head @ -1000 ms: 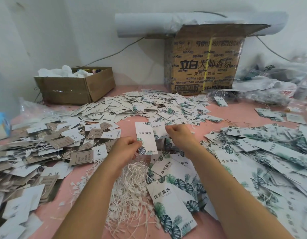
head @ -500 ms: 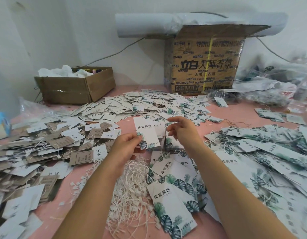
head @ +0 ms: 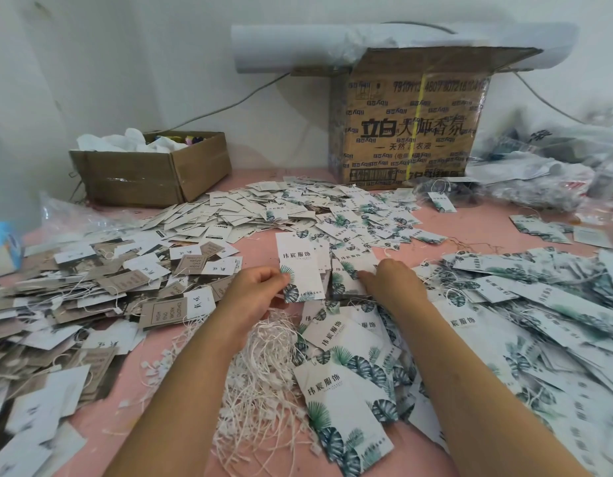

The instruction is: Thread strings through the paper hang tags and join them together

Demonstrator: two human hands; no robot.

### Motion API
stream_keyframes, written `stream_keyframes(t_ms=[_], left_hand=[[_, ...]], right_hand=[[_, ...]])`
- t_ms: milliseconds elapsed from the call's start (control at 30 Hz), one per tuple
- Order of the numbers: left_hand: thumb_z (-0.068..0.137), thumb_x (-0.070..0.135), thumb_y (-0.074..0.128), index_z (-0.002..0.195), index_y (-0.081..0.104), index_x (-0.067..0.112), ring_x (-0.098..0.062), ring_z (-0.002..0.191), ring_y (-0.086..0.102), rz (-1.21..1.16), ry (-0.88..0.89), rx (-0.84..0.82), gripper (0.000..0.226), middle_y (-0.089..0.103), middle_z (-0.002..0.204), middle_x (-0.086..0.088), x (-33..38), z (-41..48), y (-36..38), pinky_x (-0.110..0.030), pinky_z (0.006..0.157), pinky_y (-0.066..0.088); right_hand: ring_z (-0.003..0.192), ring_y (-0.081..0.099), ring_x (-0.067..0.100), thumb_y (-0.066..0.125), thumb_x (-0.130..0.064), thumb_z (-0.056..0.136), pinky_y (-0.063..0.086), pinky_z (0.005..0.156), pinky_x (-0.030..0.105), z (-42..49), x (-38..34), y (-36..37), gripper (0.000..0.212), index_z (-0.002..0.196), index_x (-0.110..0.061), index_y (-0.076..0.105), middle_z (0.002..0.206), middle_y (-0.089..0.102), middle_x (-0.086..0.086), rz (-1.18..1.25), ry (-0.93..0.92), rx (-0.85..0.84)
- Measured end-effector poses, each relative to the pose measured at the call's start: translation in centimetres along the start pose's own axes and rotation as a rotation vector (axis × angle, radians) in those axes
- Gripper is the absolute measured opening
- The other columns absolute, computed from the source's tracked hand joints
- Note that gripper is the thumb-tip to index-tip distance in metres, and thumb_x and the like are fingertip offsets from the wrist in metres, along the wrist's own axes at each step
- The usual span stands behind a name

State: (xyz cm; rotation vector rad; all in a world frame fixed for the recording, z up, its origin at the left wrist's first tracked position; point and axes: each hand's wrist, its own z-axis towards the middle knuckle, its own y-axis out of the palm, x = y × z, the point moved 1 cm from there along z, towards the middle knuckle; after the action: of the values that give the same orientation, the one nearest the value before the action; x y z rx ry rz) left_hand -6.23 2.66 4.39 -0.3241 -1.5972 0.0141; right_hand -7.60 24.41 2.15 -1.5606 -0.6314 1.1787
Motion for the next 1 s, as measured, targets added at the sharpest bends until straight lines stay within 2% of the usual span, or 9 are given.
stream_keyframes(t_ms=[100, 233, 367, 433, 533, 600, 767, 933, 1000], left_hand=[[0.091, 0.022, 0.058, 0.085, 0.068, 0.017, -0.007, 0.059, 0.062, 0.008, 0.000, -0.003, 0.013, 0.070, 0.077, 0.001, -0.1, 0.0, 0.0, -0.023, 0.057, 0.041], [0.091, 0.022, 0.059, 0.085, 0.068, 0.017, -0.006, 0.057, 0.060, 0.010, 0.003, -0.009, 0.012, 0.069, 0.075, 0.003, -0.2, 0.0, 0.0, -0.023, 0.058, 0.042], [0.088, 0.023, 0.063, 0.081, 0.068, 0.020, -0.002, 0.053, 0.057, -0.010, 0.021, -0.008, 0.010, 0.065, 0.062, 0.012, -0.1, 0.0, 0.0, -0.018, 0.053, 0.039], [0.087, 0.023, 0.064, 0.080, 0.068, 0.021, 0.000, 0.051, 0.055, -0.023, 0.035, 0.008, 0.008, 0.065, 0.060, 0.014, 0.0, 0.0, 0.0, -0.017, 0.050, 0.038], [0.084, 0.021, 0.067, 0.077, 0.070, 0.022, 0.001, 0.049, 0.054, -0.088, 0.070, 0.019, 0.008, 0.065, 0.059, 0.013, 0.5, -0.2, 0.0, -0.018, 0.049, 0.038], [0.082, 0.021, 0.068, 0.077, 0.071, 0.020, -0.001, 0.050, 0.055, -0.135, 0.110, 0.015, 0.006, 0.066, 0.060, 0.010, 0.9, -0.3, 0.0, -0.018, 0.050, 0.039], [0.075, 0.017, 0.071, 0.077, 0.071, 0.014, -0.002, 0.049, 0.054, -0.217, 0.223, 0.007, 0.004, 0.062, 0.053, 0.007, 2.2, -0.8, 0.2, -0.013, 0.047, 0.041], [0.065, 0.029, 0.071, 0.078, 0.068, 0.013, -0.005, 0.052, 0.059, -0.232, 0.227, -0.018, 0.021, 0.066, 0.059, 0.005, 2.9, -1.2, 0.1, -0.015, 0.050, 0.043], [0.071, 0.031, 0.070, 0.076, 0.065, 0.015, -0.005, 0.054, 0.061, -0.253, 0.216, 0.018, 0.018, 0.068, 0.061, 0.005, 2.9, -1.1, 0.1, -0.021, 0.055, 0.044]], right_hand=[[0.085, 0.060, 0.027, 0.051, -0.041, 0.091, 0.053, 0.079, 0.042, -0.1, 0.0, -0.1, 0.034, 0.080, -0.008, 0.051, 0.086, 0.058, 0.007, 0.061, 0.001, 0.024], [0.080, 0.060, 0.027, 0.053, -0.026, 0.088, 0.053, 0.073, 0.040, 0.0, 0.1, -0.4, 0.020, 0.090, -0.005, 0.054, 0.084, 0.060, 0.007, 0.208, 0.017, 0.132], [0.057, 0.047, 0.017, 0.051, -0.016, 0.090, 0.040, 0.055, 0.030, 0.0, -0.5, -2.3, 0.015, 0.087, -0.005, 0.060, 0.070, 0.057, 0.004, 0.583, -0.040, 0.218], [0.048, 0.037, 0.010, 0.055, -0.012, 0.089, 0.033, 0.046, 0.024, -0.7, -1.3, -3.7, 0.015, 0.076, -0.005, 0.058, 0.057, 0.046, -0.001, 0.911, -0.096, 0.142], [0.038, 0.031, 0.006, 0.057, -0.006, 0.088, 0.026, 0.037, 0.017, -2.0, -2.6, -5.4, 0.019, 0.069, -0.007, 0.054, 0.048, 0.040, -0.006, 1.285, -0.201, -0.212], [0.039, 0.029, 0.007, 0.059, -0.006, 0.088, 0.024, 0.037, 0.018, -2.7, -3.5, -5.7, 0.020, 0.068, -0.006, 0.053, 0.045, 0.039, -0.007, 1.252, -0.263, -0.317], [0.042, 0.033, 0.008, 0.069, -0.015, 0.082, 0.029, 0.040, 0.019, -4.0, -5.0, -5.9, 0.015, 0.076, -0.001, 0.064, 0.052, 0.047, -0.002, 0.972, -0.339, -0.157], [0.044, 0.035, 0.008, 0.066, -0.014, 0.084, 0.030, 0.042, 0.017, -4.7, -5.2, -6.9, 0.017, 0.068, -0.009, 0.061, 0.055, 0.052, -0.001, 0.894, -0.411, -0.263], [0.044, 0.035, 0.008, 0.064, -0.014, 0.085, 0.030, 0.043, 0.017, -5.0, -5.2, -7.0, 0.017, 0.070, -0.007, 0.060, 0.055, 0.052, -0.001, 0.863, -0.452, -0.357]])
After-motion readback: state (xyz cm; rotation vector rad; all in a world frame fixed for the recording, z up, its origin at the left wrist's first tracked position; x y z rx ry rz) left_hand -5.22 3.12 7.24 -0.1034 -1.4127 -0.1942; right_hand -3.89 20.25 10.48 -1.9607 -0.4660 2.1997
